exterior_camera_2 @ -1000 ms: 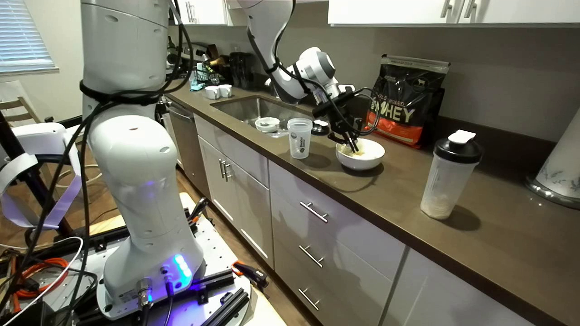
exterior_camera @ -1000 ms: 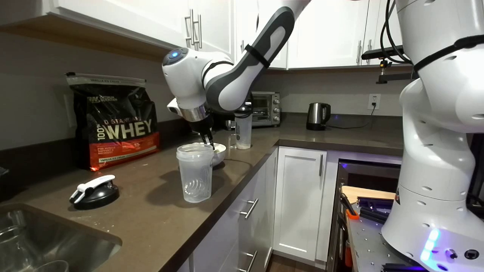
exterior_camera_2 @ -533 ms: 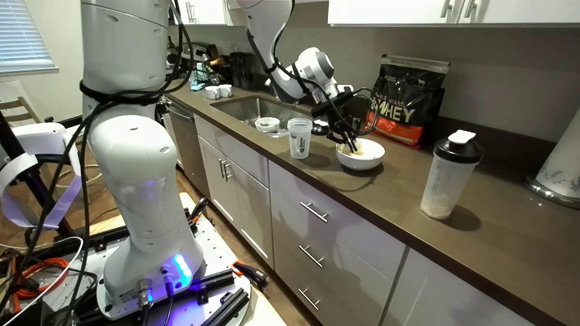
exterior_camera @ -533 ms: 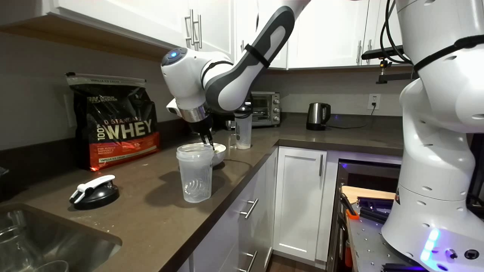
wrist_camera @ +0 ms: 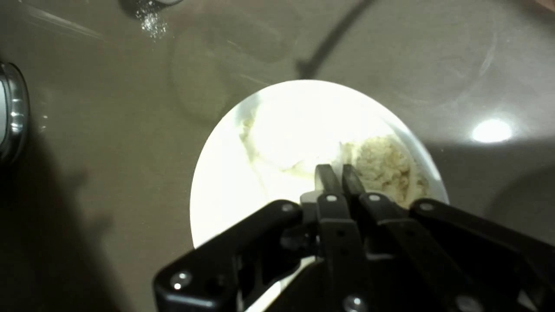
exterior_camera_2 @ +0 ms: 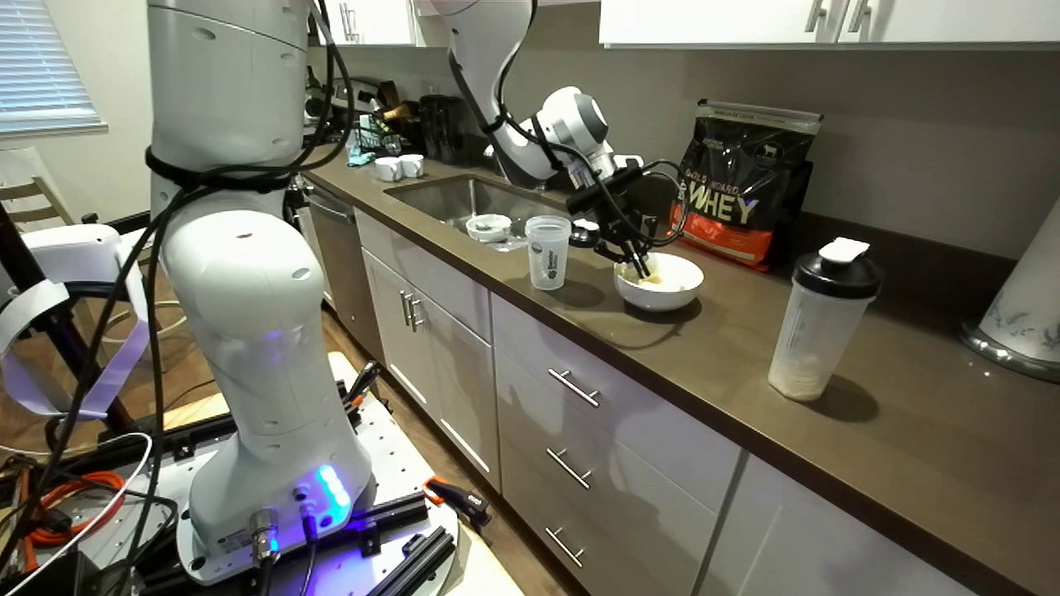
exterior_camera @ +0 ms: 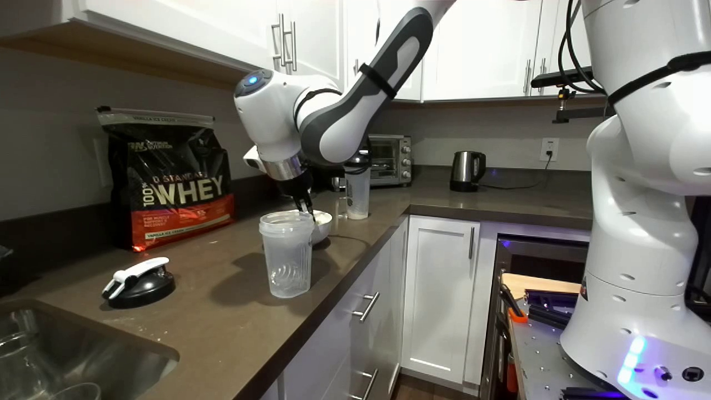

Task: Take one scoop of whey powder from the bowl and put it in the cup on the left

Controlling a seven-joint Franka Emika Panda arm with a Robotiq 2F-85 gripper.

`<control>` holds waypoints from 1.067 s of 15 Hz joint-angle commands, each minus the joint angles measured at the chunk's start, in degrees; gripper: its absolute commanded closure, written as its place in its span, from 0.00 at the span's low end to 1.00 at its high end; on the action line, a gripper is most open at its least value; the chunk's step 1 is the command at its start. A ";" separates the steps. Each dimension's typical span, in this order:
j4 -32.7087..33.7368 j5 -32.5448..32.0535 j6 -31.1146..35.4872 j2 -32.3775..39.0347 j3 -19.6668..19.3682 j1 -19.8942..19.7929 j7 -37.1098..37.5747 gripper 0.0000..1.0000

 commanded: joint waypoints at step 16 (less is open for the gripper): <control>1.92 10.64 -3.26 -0.28 -1.60 -1.25 -5.37 0.99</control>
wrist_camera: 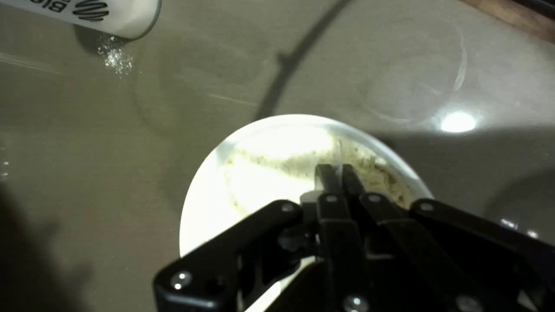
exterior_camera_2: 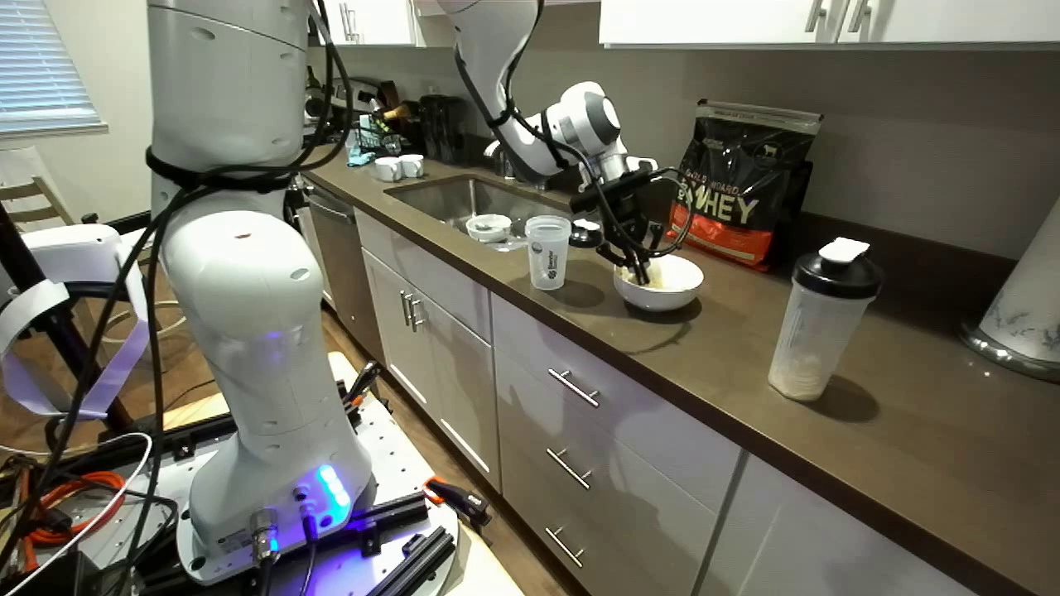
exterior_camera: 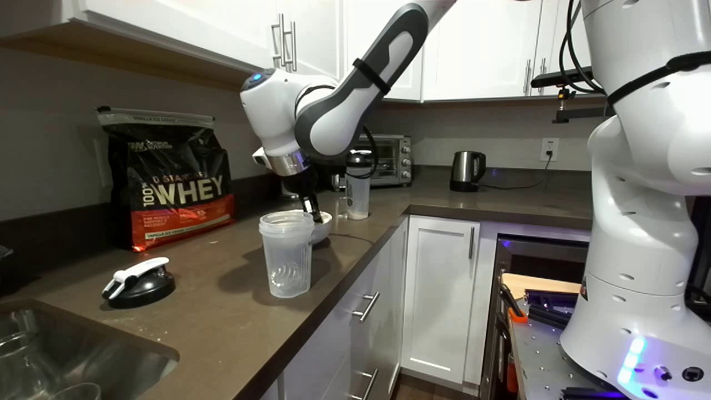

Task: Take one scoop of whey powder from the bowl and put it in the cup on the left

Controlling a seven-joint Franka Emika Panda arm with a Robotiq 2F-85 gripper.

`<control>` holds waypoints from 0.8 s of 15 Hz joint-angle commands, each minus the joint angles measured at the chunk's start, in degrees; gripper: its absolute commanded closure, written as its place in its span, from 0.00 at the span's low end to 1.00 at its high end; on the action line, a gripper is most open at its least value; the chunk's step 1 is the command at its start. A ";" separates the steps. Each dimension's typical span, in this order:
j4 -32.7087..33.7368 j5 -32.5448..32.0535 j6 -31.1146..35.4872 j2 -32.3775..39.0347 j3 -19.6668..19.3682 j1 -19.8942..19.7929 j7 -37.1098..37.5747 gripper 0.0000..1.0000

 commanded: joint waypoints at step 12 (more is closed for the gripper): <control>3.74 3.81 -5.03 0.12 -0.27 -0.86 -4.67 0.99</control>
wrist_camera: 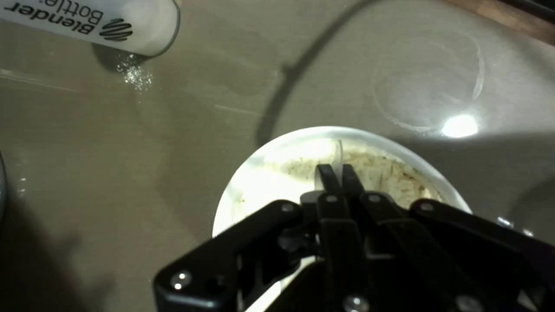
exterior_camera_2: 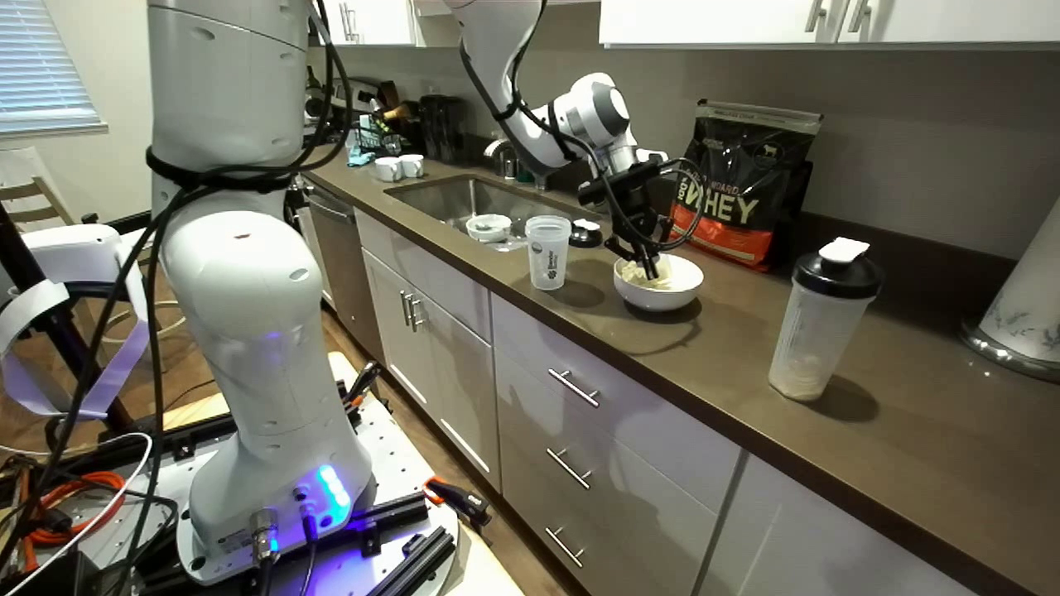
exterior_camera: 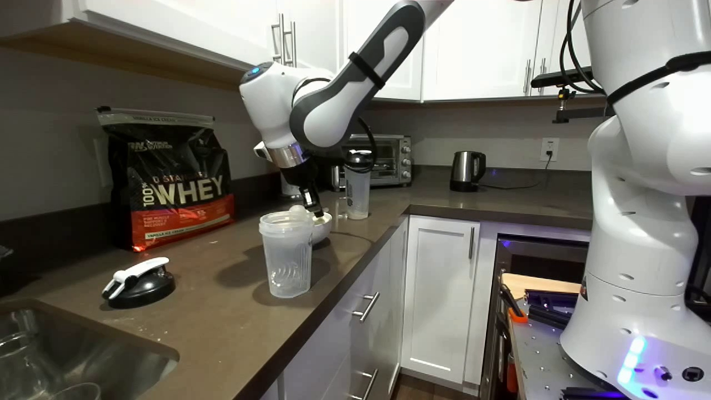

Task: Take one scoop of whey powder from the bowl and put it in the cup on the left

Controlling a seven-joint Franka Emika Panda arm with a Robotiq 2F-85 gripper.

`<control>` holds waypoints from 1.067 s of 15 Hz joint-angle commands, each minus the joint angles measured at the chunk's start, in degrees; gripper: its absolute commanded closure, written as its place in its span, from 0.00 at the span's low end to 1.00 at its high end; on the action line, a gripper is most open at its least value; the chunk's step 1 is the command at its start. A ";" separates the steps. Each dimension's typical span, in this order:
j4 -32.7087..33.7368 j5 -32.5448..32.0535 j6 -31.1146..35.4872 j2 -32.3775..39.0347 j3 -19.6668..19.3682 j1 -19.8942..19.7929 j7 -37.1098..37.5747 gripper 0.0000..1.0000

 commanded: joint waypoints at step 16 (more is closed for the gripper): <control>5.71 13.11 -8.49 2.53 0.33 -0.61 -8.70 0.99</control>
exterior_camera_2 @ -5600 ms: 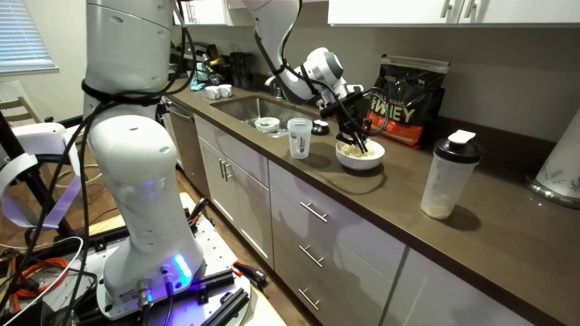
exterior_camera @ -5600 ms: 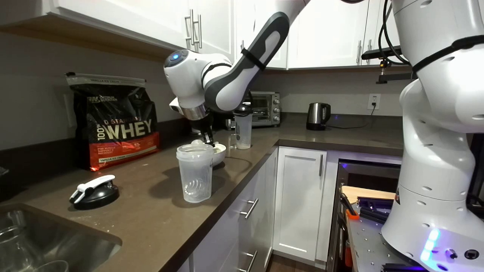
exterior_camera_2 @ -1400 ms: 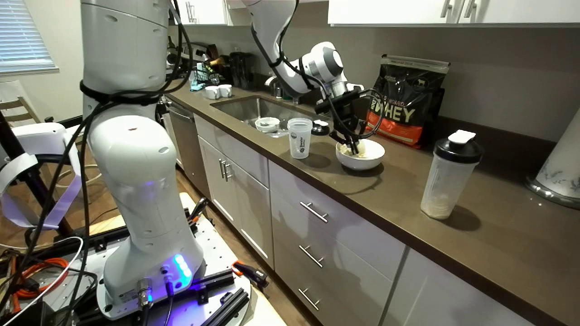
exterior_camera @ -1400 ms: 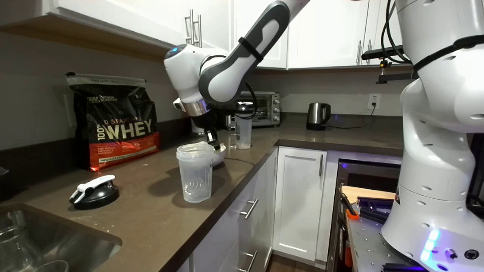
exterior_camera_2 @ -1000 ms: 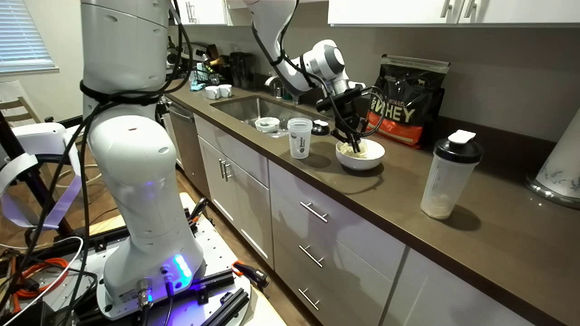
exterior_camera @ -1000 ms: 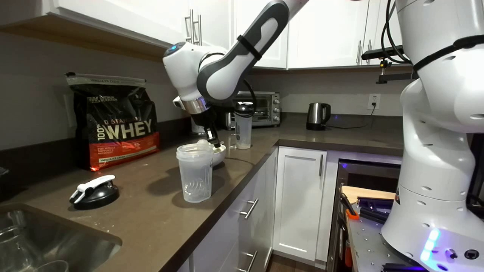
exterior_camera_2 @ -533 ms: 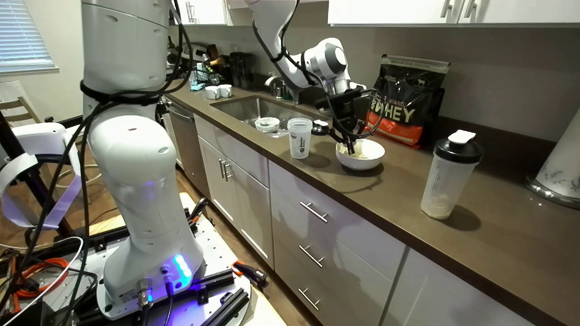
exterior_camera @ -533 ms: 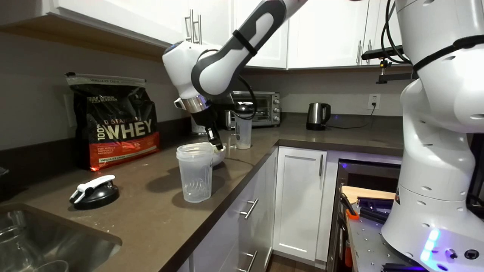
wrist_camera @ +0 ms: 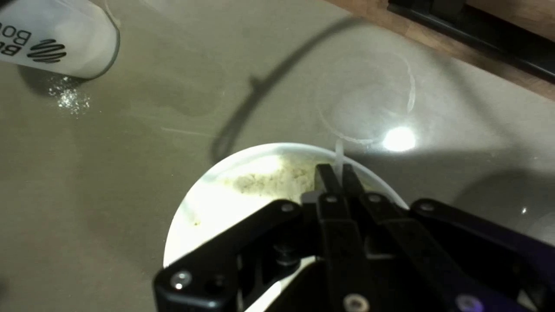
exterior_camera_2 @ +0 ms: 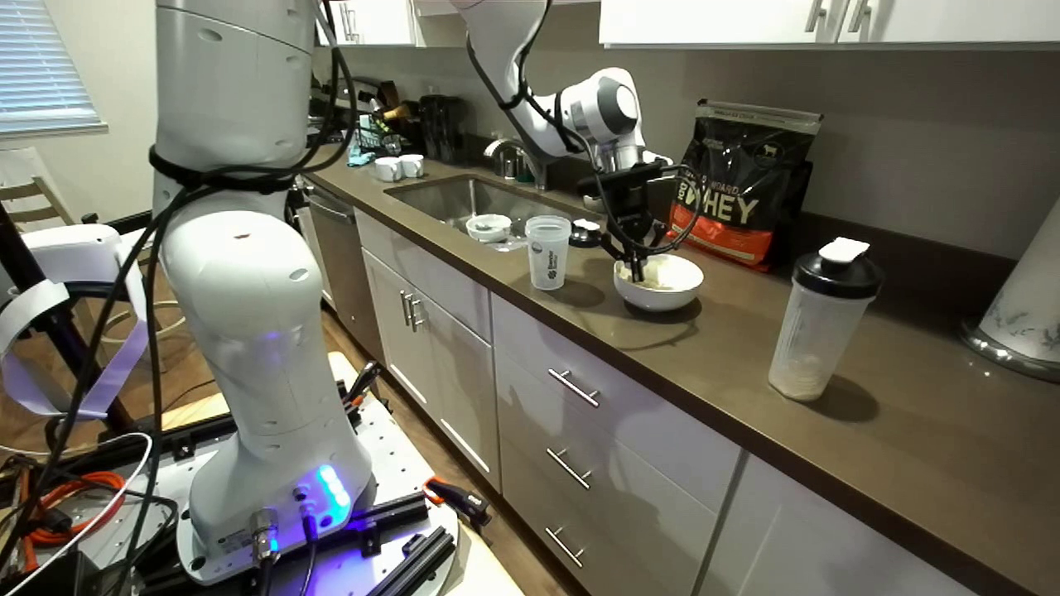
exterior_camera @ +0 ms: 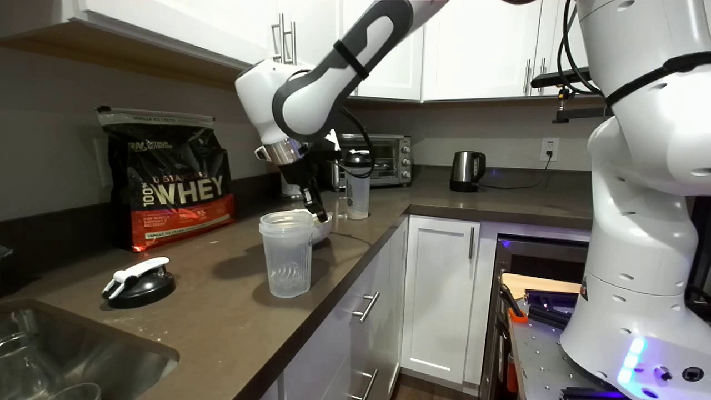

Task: Take one scoop of whey powder from the bowl and put it in the cup on the left

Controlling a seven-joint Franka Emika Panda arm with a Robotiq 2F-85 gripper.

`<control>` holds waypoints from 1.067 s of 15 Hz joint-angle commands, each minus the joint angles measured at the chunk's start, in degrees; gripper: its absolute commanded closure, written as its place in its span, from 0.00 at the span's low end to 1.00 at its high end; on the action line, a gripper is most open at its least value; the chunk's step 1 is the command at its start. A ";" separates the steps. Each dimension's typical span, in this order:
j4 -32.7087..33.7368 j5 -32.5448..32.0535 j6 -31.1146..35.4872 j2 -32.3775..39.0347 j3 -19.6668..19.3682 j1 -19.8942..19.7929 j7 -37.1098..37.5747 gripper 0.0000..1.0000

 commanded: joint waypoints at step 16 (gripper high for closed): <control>9.55 11.88 -8.61 4.61 0.52 -2.18 -4.18 0.99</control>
